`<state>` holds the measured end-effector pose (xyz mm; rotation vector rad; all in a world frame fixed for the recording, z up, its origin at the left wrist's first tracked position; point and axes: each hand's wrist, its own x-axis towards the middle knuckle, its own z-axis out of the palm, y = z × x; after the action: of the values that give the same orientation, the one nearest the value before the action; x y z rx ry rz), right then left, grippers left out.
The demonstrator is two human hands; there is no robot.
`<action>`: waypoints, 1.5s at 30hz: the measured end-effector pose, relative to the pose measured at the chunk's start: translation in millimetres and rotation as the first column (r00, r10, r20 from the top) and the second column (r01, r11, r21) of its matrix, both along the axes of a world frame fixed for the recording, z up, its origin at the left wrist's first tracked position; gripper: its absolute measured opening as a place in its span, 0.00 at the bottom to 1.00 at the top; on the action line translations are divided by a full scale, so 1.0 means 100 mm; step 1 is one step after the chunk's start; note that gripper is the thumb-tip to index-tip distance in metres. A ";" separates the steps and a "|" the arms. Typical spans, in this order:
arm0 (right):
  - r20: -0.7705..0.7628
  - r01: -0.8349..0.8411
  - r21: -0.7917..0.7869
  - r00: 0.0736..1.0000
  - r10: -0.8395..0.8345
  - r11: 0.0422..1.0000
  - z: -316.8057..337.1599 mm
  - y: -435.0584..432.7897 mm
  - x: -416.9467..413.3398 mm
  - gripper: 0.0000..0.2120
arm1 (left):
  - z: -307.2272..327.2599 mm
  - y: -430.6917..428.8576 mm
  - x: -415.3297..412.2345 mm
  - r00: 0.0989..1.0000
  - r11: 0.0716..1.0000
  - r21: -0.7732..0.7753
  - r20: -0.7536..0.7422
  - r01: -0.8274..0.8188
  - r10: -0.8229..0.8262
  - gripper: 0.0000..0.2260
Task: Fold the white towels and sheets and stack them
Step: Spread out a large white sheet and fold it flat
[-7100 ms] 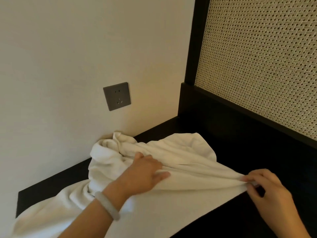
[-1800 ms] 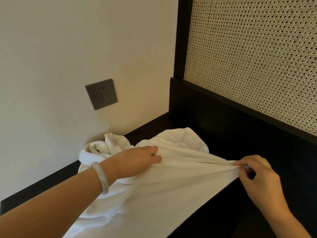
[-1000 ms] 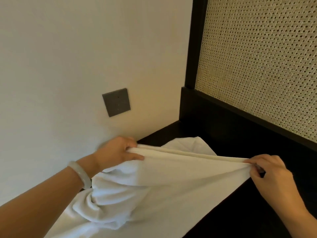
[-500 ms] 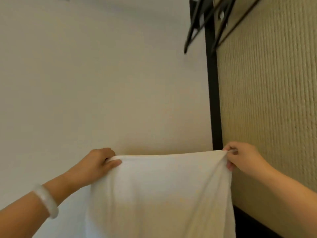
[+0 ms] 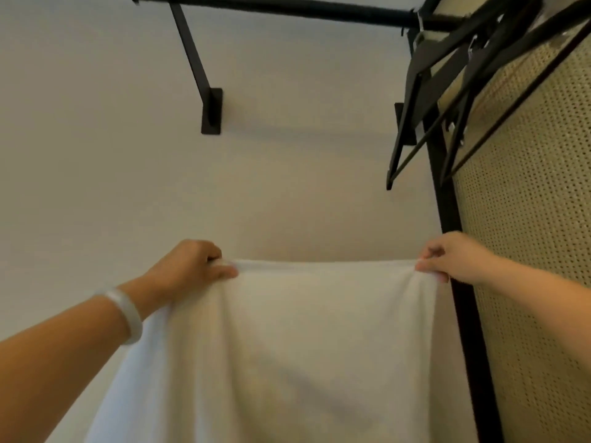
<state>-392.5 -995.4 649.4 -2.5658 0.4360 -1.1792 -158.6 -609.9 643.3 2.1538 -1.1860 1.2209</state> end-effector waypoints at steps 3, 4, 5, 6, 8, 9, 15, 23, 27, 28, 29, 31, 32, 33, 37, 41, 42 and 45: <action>-0.070 -0.013 0.004 0.997 0.013 1.000 -0.38 -0.03 0.14 0.07 | -0.58 -0.01 0.14 0.993 0.981 0.170 -0.055 -0.095 0.106 0.23; -0.073 -0.029 0.018 0.997 0.030 0.999 -0.47 -0.04 0.18 0.07 | -0.71 -0.01 0.18 0.989 0.973 0.209 -0.082 -0.101 0.120 0.25; -0.069 -0.047 0.028 0.996 0.049 0.998 -0.54 -0.05 0.21 0.07 | -0.81 -0.01 0.20 0.986 0.965 0.242 -0.108 -0.101 0.130 0.26; -0.062 -0.064 0.030 0.996 0.065 0.998 -0.59 -0.07 0.24 0.07 | -0.89 -0.01 0.21 0.981 0.956 0.275 -0.134 -0.100 0.141 0.27; -0.063 -0.085 0.018 0.994 0.086 0.996 -0.64 -0.09 0.26 0.08 | -1.00 0.02 0.18 0.968 0.936 0.340 -0.196 -0.086 0.160 0.28; -0.067 -0.084 0.011 0.994 0.085 0.996 -0.66 -0.10 0.27 0.09 | -1.05 0.03 0.16 0.958 0.928 0.368 -0.239 -0.062 0.159 0.27; -0.013 -0.097 0.018 0.995 0.098 0.995 -0.83 -0.17 0.27 0.08 | -1.71 -0.01 -0.03 0.823 0.938 0.282 -0.568 0.200 -0.005 0.16; -0.149 -0.041 -0.008 0.988 0.039 0.999 -1.37 -0.09 0.36 0.05 | -3.06 -0.32 -0.25 0.792 0.938 0.194 -0.600 0.286 -0.118 0.06; -0.166 -0.051 -0.046 0.985 0.043 0.998 -1.33 -0.03 0.35 0.05 | -3.56 -0.68 -0.54 0.853 0.897 0.335 -0.515 0.289 -0.083 0.17; -0.161 -0.047 -0.056 0.986 0.038 0.997 -1.29 -0.02 0.34 0.04 | -3.62 -0.79 -0.63 0.850 0.891 0.347 -0.522 0.293 -0.076 0.18; -0.154 -0.042 -0.062 0.988 0.032 0.997 -1.25 -0.01 0.34 0.04 | -3.67 -0.90 -0.71 0.841 0.889 0.348 -0.536 0.297 -0.072 0.18; -0.135 -0.038 -0.071 0.990 0.028 0.997 -1.18 0.00 0.35 0.05 | -3.71 -1.10 -0.82 0.818 0.896 0.328 -0.572 0.298 -0.063 0.18; -0.130 -0.037 -0.072 0.991 0.028 0.997 -1.15 0.01 0.35 0.05 | -3.72 -1.19 -0.87 0.806 0.901 0.316 -0.589 0.297 -0.059 0.18; -0.127 -0.036 -0.071 0.992 0.026 0.997 -1.13 0.02 0.35 0.05 | -3.72 -1.27 -0.91 0.798 0.905 0.307 -0.599 0.294 -0.056 0.18; -0.137 -0.035 -0.093 0.990 0.022 0.995 -1.08 0.05 0.35 0.06 | -3.72 -1.46 -1.08 0.768 0.941 0.193 -0.633 0.276 -0.096 0.14; -0.136 -0.031 -0.107 0.991 0.016 0.994 -1.04 0.06 0.34 0.03 | -3.86 -1.48 -1.20 0.809 0.963 0.090 -0.566 0.254 -0.160 0.09; -0.132 -0.026 -0.111 0.991 0.012 0.993 -1.04 0.06 0.34 0.03 | -3.92 -1.49 -1.23 0.815 0.959 0.090 -0.553 0.269 -0.177 0.09; -0.135 -0.022 -0.121 0.991 0.006 0.992 -1.02 0.08 0.36 0.03 | -4.07 -1.52 -1.31 0.815 0.953 0.128 -0.558 0.274 -0.160 0.10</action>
<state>-356.4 -986.9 547.4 -2.7605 0.3851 -1.0630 -289.3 -762.1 236.2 2.2090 -1.2833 0.3501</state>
